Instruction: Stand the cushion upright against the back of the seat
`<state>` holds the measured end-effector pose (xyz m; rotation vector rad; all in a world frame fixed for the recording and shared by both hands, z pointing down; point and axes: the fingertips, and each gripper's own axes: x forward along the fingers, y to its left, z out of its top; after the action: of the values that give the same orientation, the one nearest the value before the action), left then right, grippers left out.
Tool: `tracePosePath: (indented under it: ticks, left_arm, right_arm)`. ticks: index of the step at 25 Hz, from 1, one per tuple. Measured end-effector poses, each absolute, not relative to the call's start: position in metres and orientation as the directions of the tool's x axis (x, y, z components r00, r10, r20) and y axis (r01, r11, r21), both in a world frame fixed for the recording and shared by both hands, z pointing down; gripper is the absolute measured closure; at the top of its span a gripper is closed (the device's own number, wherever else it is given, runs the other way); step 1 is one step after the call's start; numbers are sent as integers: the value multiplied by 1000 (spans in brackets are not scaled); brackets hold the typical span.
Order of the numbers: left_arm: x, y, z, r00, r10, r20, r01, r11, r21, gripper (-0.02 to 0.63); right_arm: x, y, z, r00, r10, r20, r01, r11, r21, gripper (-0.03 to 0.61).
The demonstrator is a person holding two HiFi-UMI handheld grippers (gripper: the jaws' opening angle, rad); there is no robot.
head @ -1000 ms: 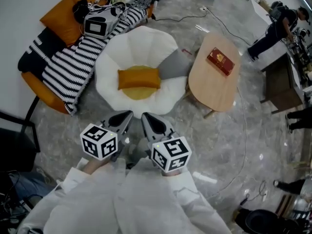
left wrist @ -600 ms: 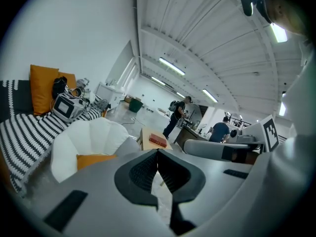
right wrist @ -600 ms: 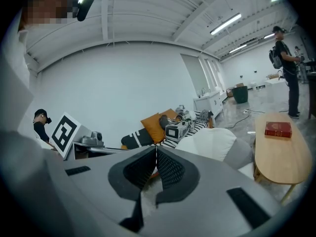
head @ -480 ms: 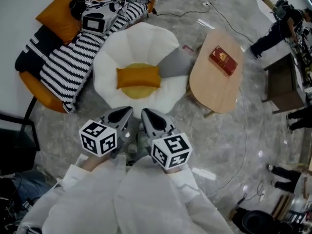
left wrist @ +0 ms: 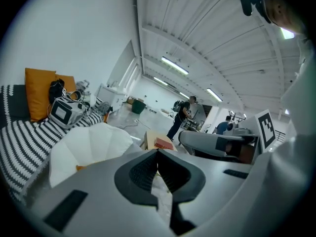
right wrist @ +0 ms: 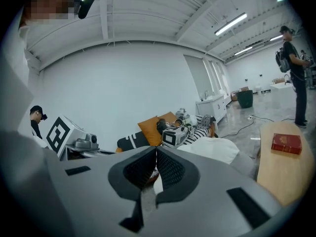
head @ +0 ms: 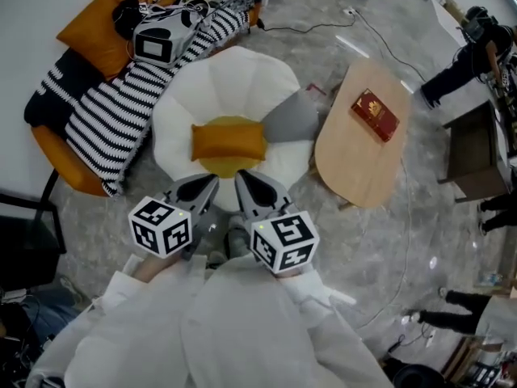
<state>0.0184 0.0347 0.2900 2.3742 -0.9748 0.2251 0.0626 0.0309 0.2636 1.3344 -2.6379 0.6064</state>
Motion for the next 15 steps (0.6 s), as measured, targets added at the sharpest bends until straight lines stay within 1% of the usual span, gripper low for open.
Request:
tracePosePath:
  ticks: [4, 15]
  left_arm:
    - [18, 7, 285, 705, -619, 346, -707, -571, 418, 606]
    - [8, -42, 281, 622, -704, 343, -772, -477, 421, 606]
  right_arm:
    - [65, 1, 261, -617, -736, 280, -785, 548, -289, 566]
    - [67, -49, 257, -671, -690, 272, -741, 611, -278, 566]
